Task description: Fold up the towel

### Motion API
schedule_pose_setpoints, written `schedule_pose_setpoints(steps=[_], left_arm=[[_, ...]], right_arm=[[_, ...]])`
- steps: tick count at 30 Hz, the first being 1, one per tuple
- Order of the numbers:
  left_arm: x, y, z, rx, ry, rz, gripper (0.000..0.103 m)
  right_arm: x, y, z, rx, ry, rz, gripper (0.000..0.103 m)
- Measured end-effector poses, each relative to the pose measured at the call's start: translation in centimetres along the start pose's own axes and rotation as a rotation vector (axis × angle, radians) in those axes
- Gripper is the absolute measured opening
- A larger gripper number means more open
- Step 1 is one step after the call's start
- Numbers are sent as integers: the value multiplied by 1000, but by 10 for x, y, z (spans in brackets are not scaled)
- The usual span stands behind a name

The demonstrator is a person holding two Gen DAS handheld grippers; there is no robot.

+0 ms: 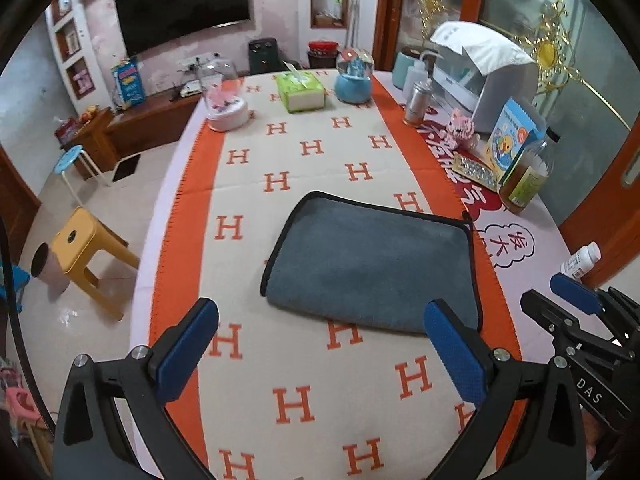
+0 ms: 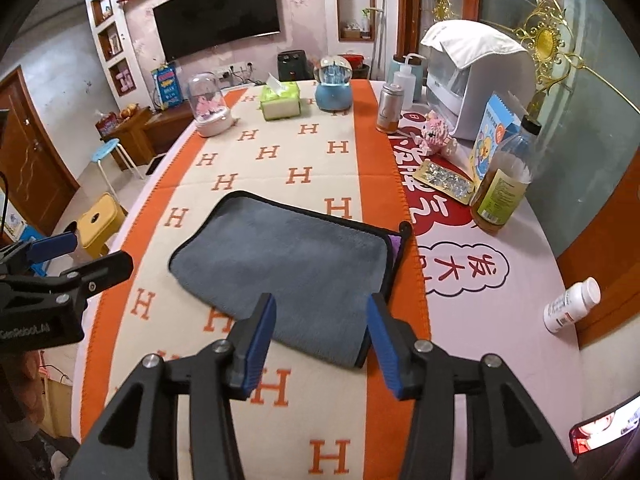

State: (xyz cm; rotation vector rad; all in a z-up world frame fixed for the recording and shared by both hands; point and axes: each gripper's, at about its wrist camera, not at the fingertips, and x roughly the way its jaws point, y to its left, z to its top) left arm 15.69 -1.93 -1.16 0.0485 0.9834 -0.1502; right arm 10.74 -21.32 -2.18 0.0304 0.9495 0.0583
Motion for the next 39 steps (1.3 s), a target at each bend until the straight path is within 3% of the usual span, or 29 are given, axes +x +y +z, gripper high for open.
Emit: schedule_pose_setpoints(steps=[17, 26, 39], left_arm=[[-88, -8, -66, -80, -60, 35, 102], [-106, -22, -94, -98, -78, 69, 102], [-108, -31, -118, -120, -38, 74, 102]], right_arm=[[-71, 12, -45, -19, -35, 30, 47], [-88, 16, -64, -14, -40, 15, 48], [-97, 16, -78, -17, -35, -7, 48]])
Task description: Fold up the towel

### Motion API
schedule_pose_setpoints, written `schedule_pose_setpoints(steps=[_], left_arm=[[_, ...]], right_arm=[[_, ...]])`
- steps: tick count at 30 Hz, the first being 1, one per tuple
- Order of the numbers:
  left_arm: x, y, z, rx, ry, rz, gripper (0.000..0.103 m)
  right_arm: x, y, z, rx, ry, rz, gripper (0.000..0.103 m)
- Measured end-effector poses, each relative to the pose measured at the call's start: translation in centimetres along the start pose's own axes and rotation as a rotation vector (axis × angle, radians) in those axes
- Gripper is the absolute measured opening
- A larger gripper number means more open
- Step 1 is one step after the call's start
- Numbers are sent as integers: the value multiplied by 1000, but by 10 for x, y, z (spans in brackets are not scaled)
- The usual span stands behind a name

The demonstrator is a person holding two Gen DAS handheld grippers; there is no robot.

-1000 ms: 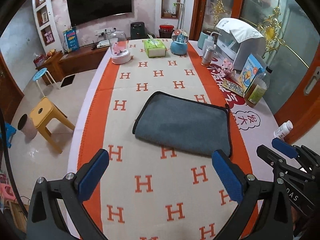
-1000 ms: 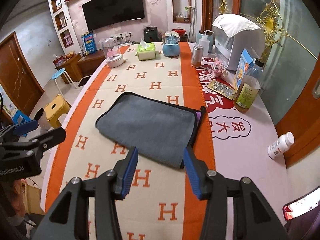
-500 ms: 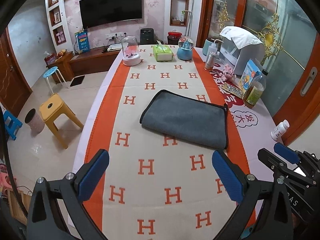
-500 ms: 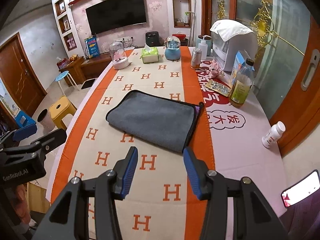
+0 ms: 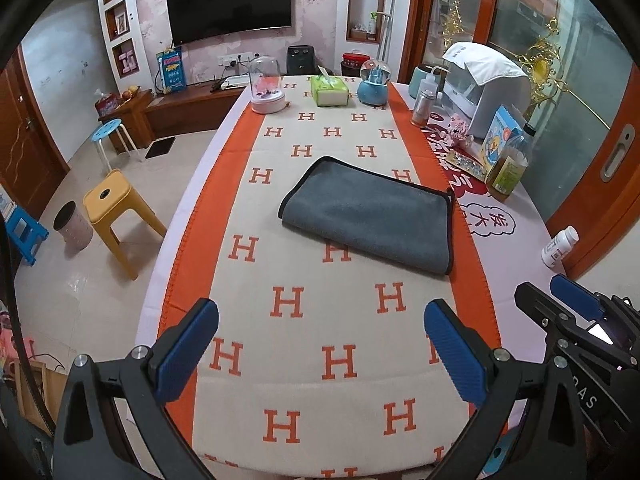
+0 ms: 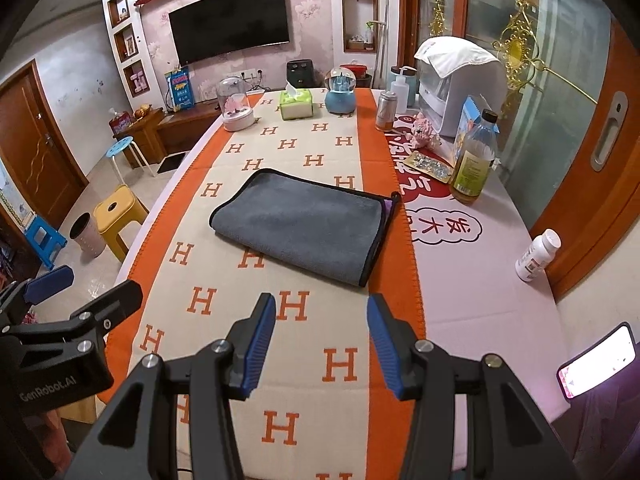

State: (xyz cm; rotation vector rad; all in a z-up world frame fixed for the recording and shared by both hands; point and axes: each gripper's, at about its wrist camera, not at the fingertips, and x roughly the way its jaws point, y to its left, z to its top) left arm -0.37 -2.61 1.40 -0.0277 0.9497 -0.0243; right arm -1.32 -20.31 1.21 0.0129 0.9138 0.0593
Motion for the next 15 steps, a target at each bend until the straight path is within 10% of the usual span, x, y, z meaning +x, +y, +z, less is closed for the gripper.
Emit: schedule_pose_setpoints(steps=[15], left_arm=[[-3, 1, -8, -9, 18, 25, 102]], right_arm=[[-3, 5, -7, -17, 17, 3, 48]])
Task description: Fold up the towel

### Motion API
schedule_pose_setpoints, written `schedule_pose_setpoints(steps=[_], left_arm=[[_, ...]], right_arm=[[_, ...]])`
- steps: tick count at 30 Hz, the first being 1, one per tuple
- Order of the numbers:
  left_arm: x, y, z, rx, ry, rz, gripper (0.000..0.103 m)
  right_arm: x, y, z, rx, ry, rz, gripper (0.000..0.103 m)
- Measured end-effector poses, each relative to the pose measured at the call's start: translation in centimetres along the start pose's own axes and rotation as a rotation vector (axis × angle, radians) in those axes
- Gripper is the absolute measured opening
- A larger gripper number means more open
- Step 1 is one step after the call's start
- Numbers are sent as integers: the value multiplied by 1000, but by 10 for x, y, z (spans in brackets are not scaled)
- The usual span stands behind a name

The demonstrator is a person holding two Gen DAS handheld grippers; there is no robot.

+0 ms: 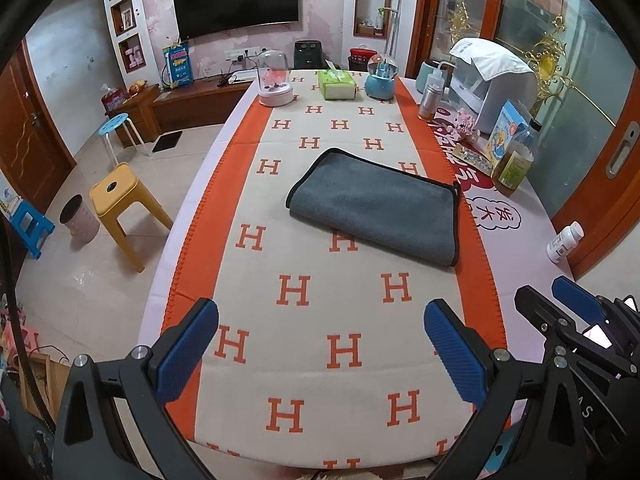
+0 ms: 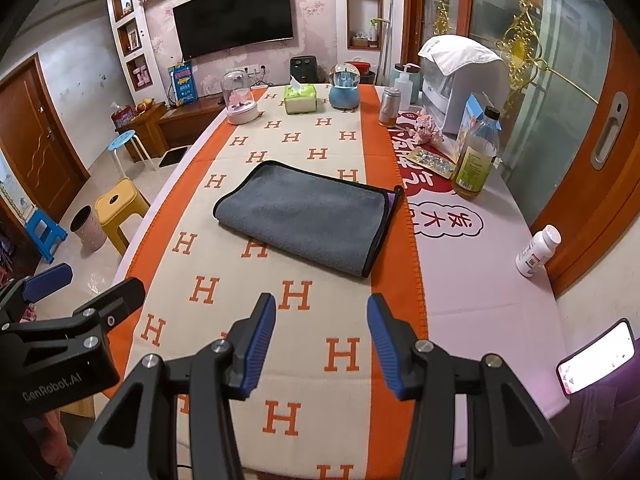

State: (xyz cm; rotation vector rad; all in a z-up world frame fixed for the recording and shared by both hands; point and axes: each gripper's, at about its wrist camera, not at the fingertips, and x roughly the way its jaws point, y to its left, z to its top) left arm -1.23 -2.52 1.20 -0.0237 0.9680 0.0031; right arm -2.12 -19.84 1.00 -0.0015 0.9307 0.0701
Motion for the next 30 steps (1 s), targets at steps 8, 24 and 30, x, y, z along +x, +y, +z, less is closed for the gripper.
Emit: schedule_pose_setpoints(steps=[8, 24, 30], left_arm=[[0, 0, -2, 3, -1, 8, 102], [5, 2, -1, -4, 8, 20, 102], [8, 3, 0, -7, 12, 25, 102]], right_arm=[[5, 2, -1, -2, 19, -1, 48], [9, 3, 0, -11, 15, 4, 48], [9, 5, 4, -18, 8, 8, 48]])
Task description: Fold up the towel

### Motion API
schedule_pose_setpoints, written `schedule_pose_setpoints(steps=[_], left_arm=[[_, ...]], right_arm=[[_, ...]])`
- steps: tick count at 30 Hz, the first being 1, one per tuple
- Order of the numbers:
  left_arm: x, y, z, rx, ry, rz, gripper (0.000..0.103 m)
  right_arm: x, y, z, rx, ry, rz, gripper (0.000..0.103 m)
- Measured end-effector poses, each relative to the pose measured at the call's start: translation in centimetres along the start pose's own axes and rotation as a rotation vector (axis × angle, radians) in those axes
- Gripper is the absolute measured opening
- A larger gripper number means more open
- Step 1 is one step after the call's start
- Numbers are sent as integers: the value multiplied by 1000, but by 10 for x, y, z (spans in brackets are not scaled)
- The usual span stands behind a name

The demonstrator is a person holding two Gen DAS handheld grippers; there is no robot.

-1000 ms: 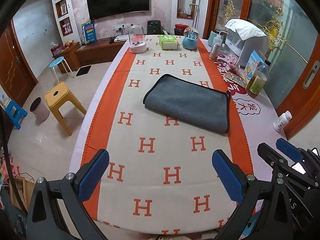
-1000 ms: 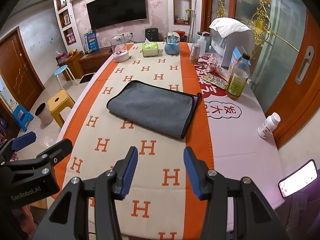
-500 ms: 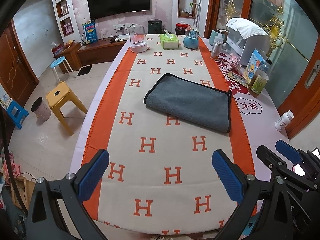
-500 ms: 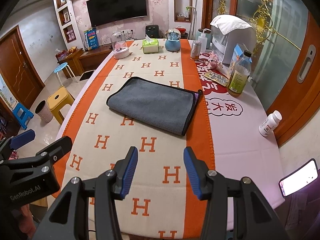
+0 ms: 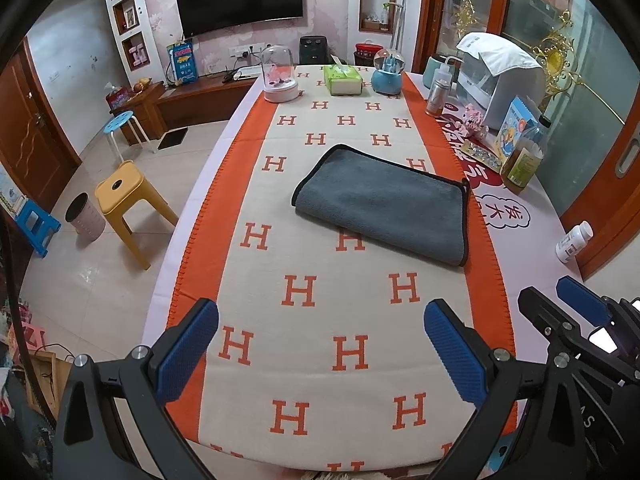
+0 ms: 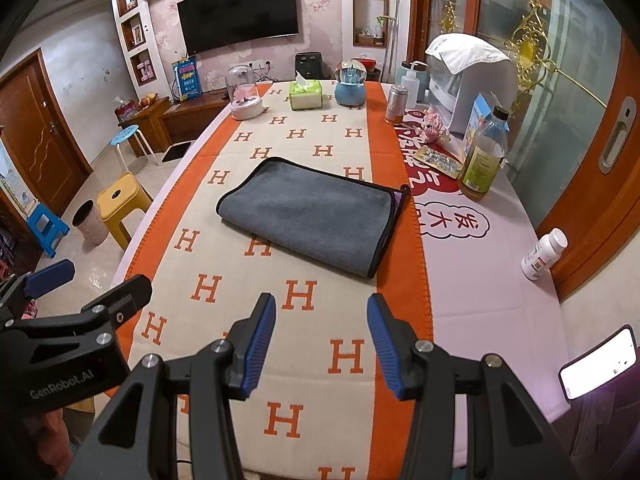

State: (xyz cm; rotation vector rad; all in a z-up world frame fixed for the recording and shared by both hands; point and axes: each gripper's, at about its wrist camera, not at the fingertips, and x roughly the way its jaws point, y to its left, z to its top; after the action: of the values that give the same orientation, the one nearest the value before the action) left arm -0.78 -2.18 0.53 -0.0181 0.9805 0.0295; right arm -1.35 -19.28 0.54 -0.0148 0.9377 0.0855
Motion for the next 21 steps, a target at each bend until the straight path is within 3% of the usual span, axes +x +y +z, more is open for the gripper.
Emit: schedule_pose_setpoints(steps=[21], left_arm=[[16, -1, 3, -1, 34, 13, 102]], right_arm=[[-2, 4, 6, -11, -12, 2, 48]])
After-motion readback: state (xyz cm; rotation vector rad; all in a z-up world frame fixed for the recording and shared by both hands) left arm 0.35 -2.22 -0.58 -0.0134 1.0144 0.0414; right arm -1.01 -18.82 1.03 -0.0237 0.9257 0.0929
